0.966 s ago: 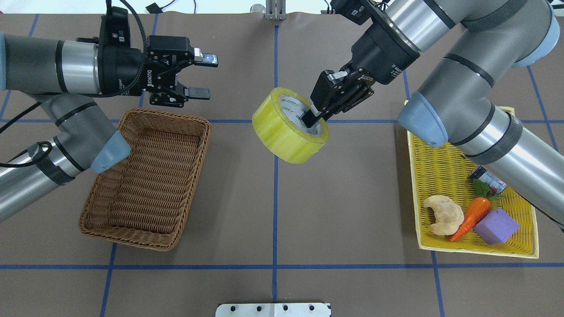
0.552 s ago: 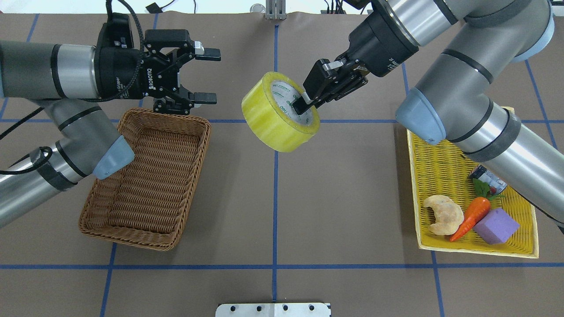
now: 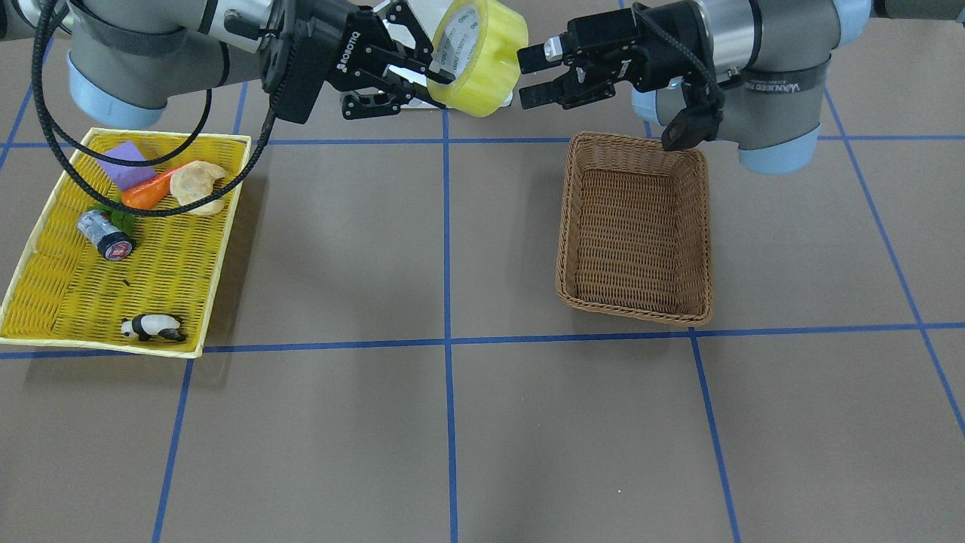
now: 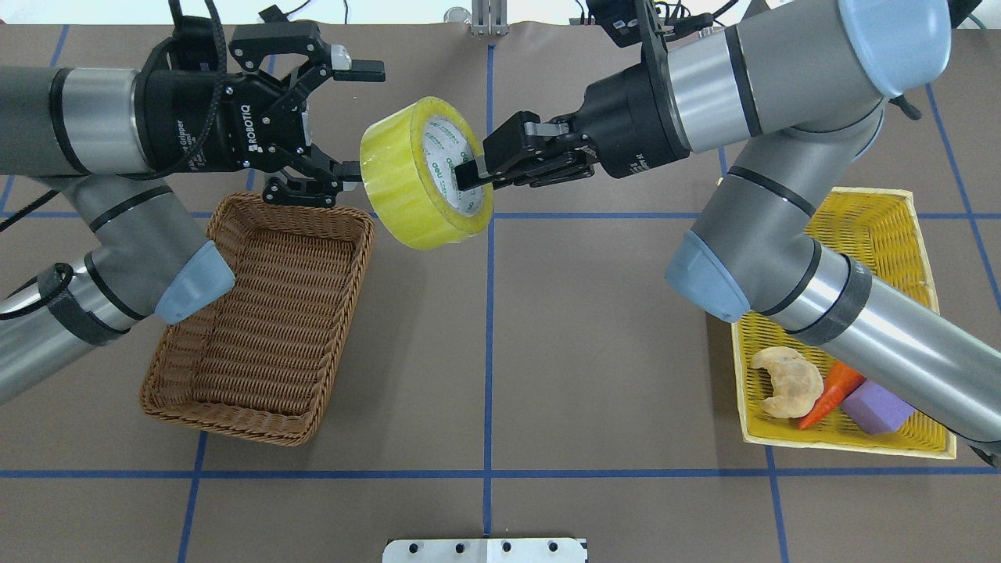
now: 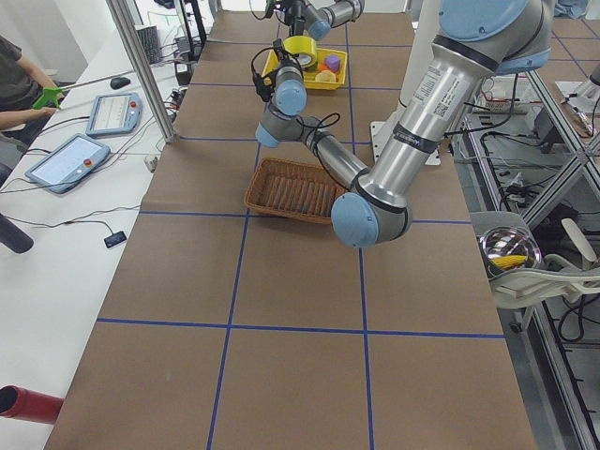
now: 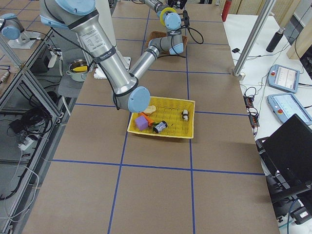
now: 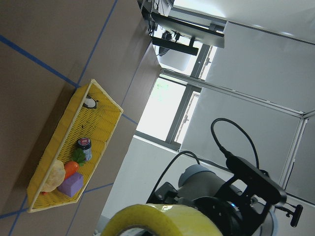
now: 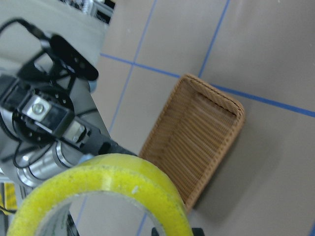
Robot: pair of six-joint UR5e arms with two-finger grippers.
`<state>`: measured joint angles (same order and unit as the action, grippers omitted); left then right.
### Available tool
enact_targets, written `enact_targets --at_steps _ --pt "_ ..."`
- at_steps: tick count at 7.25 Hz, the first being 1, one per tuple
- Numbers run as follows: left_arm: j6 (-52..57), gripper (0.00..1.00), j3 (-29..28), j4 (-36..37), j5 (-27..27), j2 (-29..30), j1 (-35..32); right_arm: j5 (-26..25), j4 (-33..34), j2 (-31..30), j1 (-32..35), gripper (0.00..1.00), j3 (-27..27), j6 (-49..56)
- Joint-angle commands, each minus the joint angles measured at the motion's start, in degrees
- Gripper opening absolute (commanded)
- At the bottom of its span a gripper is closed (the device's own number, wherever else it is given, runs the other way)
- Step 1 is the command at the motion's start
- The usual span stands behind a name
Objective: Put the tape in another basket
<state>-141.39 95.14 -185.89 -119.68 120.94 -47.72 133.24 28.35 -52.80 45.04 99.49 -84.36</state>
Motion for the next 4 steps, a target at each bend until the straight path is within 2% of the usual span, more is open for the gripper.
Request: enact_targets --at_steps 1,4 --pt "-3.43 0.99 2.58 -0.09 1.12 -0.18 -0.09 -2.45 -4.68 -1.33 -0.57 0.0 -0.08 -2.11" --pt "-6.26 0.99 3.21 -5.18 2.96 -0.97 -0.09 -7.62 -13.81 -1.69 -1.36 0.0 -1.48 -10.52"
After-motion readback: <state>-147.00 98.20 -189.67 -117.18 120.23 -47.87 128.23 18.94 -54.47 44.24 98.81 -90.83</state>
